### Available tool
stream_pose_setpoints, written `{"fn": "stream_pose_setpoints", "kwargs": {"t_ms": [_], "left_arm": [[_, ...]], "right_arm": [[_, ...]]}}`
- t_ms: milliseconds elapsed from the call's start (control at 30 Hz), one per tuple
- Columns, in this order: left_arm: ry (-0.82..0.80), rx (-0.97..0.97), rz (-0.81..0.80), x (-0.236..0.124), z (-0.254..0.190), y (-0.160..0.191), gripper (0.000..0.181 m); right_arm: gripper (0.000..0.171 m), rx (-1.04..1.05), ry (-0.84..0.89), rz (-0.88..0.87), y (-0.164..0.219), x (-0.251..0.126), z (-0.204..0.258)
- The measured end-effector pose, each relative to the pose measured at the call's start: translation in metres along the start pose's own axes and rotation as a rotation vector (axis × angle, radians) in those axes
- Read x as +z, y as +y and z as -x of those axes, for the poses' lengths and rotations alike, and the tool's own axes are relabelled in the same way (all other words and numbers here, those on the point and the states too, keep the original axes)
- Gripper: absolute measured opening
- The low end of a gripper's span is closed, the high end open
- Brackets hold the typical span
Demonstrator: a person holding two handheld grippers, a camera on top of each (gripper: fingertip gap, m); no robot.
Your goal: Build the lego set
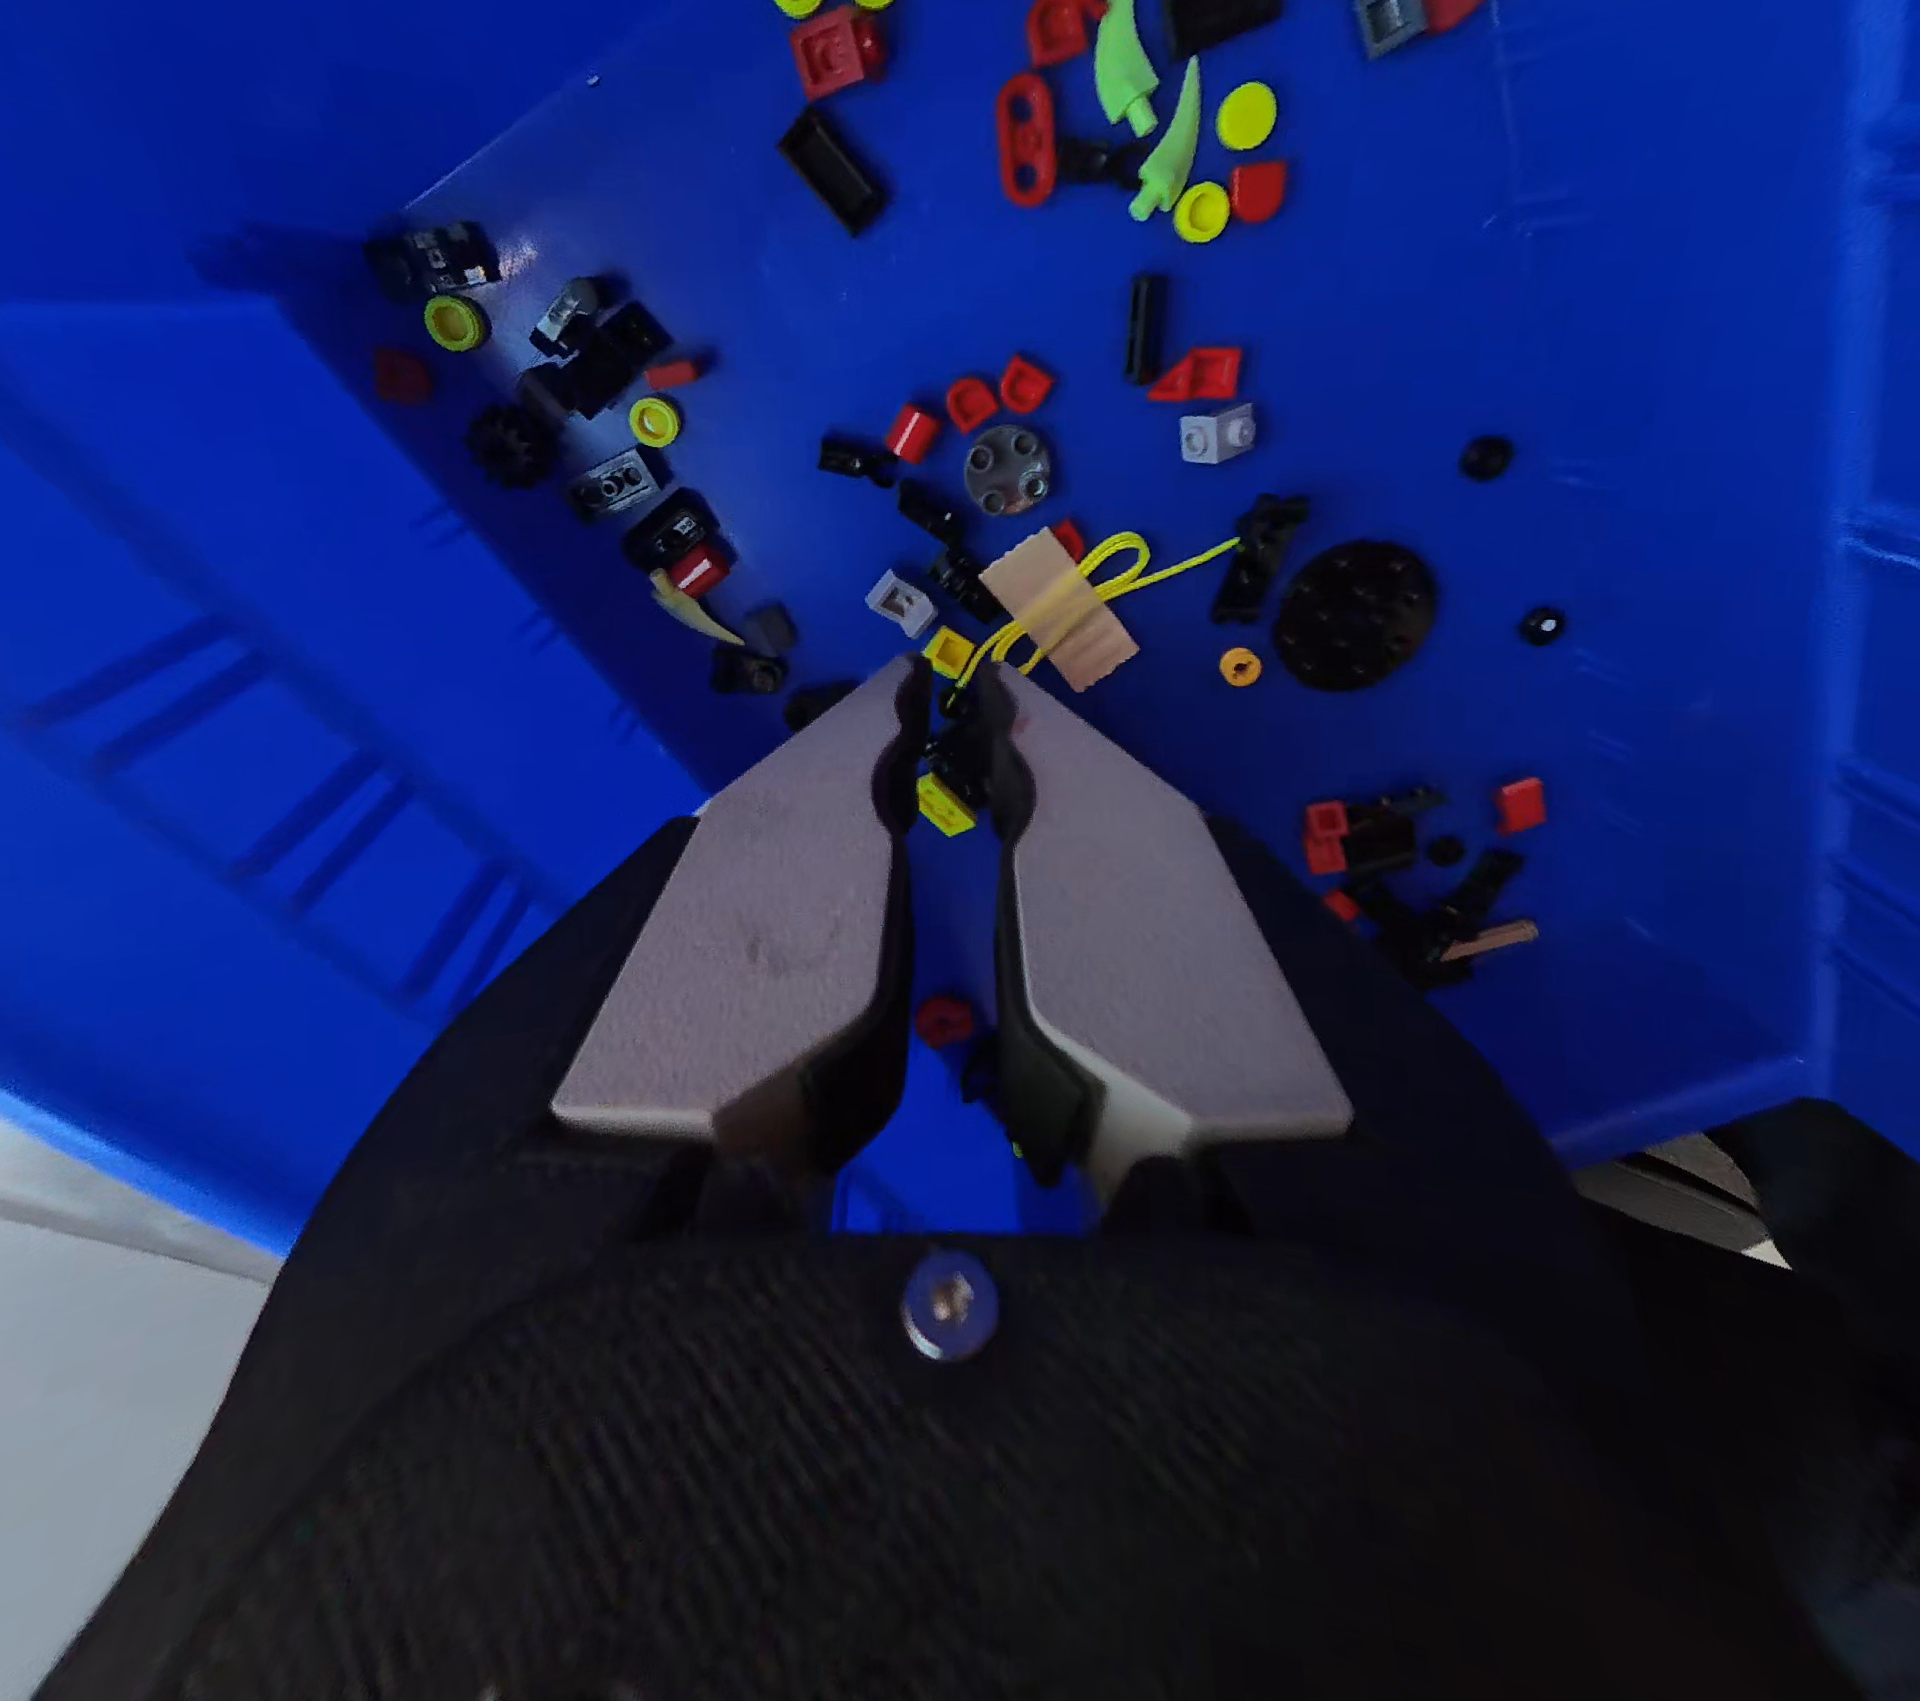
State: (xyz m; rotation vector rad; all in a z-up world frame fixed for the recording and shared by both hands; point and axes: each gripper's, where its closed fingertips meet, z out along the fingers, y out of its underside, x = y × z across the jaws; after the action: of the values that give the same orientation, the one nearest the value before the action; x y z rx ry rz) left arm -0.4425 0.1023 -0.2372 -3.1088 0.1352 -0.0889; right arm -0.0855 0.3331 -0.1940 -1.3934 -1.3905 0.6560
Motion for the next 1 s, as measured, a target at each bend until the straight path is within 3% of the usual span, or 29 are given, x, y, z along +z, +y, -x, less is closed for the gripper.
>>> {"fn": "stream_pose_setpoints", "kwargs": {"t_ms": [1000], "left_arm": [[-0.024,0.025,0.035,0.01,0.006,-0.002,0.007]], "right_arm": [[0.008,-0.007,0.002,0.004,0.001,0.0,0.0]]}}
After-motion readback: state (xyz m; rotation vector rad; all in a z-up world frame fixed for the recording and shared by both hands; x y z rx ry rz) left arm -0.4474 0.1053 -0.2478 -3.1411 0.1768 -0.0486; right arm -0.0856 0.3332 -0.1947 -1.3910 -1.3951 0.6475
